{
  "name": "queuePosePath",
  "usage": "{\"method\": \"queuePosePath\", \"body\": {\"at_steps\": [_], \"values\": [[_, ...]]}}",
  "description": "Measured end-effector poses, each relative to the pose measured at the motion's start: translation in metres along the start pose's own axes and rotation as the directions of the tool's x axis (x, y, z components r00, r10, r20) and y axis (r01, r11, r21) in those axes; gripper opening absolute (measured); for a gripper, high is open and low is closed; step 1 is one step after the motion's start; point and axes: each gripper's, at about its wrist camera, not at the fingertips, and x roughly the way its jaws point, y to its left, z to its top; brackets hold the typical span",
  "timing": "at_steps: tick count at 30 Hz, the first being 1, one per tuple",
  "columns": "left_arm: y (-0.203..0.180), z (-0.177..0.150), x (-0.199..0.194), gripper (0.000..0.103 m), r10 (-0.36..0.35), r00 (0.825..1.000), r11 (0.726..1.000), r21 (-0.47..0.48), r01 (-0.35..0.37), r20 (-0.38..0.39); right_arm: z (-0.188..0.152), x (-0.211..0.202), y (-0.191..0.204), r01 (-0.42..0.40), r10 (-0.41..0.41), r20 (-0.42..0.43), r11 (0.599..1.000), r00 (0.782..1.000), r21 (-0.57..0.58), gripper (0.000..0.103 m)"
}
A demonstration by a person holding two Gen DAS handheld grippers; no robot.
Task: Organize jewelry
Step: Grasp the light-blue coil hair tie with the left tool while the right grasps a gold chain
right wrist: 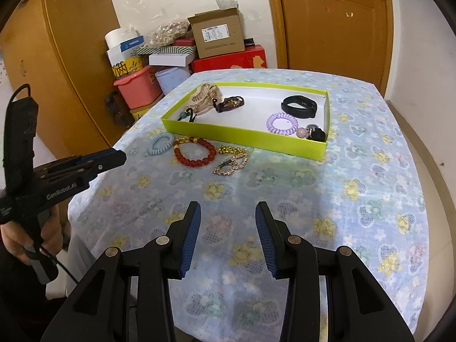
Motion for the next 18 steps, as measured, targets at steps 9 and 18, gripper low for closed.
{"method": "queuePosePath", "body": {"at_steps": [9,18], "values": [[0.027,0.013,0.024,0.028,0.052,0.999,0.997,-0.051,-0.053,-0.009,0.013,0.022,-0.002,0.001,-0.001,-0.009,1.000,1.000,0.001,0.041],[0.044,0.023,0.060,0.028,0.068,0.996,0.994,-0.083,-0.072,-0.050,0.032,0.061,-0.010,-0.015,0.017,-0.050,0.999,0.999,0.045,0.041]]}}
